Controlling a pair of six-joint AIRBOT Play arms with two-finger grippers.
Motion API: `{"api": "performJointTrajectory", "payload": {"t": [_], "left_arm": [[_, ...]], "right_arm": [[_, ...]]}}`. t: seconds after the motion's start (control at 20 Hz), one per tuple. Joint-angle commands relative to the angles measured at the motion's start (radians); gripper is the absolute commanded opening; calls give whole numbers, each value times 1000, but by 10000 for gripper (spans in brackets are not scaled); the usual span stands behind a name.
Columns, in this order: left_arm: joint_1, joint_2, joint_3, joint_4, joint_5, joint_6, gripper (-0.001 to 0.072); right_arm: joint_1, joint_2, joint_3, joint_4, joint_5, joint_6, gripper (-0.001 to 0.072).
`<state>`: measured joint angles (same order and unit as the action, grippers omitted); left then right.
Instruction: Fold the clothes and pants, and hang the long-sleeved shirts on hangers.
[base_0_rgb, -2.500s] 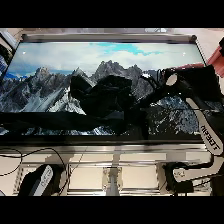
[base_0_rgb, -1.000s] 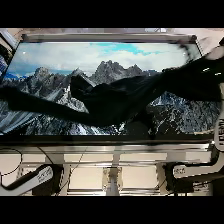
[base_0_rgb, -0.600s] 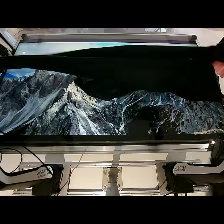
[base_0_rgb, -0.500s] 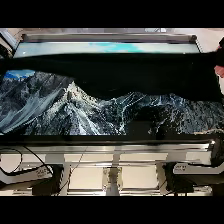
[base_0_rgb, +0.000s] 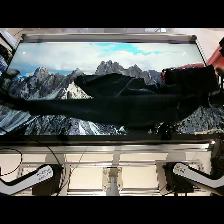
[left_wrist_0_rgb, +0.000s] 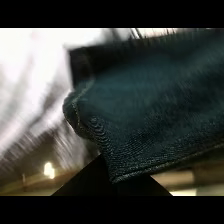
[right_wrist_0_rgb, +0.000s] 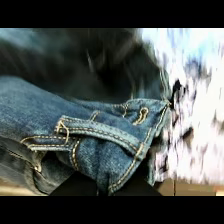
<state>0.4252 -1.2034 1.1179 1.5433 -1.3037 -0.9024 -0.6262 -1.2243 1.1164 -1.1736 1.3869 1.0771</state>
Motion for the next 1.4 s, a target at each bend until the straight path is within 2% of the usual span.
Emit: {"api": "performJointTrajectory", "payload": {"t": [0.0, 0.25, 0.5, 0.6, 0.75, 0.9, 1.15, 1.25, 1.3, 1.35], "left_arm": [[-19, 80, -225, 101, -8, 39, 20], [-19, 182, -436, 175, 8, 39, 20], [-18, 216, -447, 192, 59, 39, 20], [-17, 216, -440, 205, 80, 41, 20], [-6, 216, -395, 182, 80, 85, 20], [19, 197, -381, 60, 49, 173, 21], [34, 137, -381, 116, 8, 174, 26], [57, 115, -382, 116, 0, 170, 179], [66, 104, -382, 112, 1, 170, 251], [69, 100, -382, 113, 6, 171, 316]], "right_arm": [[-89, 107, -240, -65, -33, -33, 24], [-201, 240, -334, -189, -63, 16, 24], [-222, 268, -307, -332, -17, 40, 23], [-222, 269, -279, -380, 2, 82, 22], [-221, 267, -179, -374, 55, 95, 22], [-220, 254, -149, -375, 99, 119, 22], [-222, 161, -244, -426, 201, 121, 23], [-240, 151, -272, -427, 216, 126, 25], [-248, 151, -281, -427, 218, 127, 126], [-249, 151, -282, -427, 216, 140, 371]]}}
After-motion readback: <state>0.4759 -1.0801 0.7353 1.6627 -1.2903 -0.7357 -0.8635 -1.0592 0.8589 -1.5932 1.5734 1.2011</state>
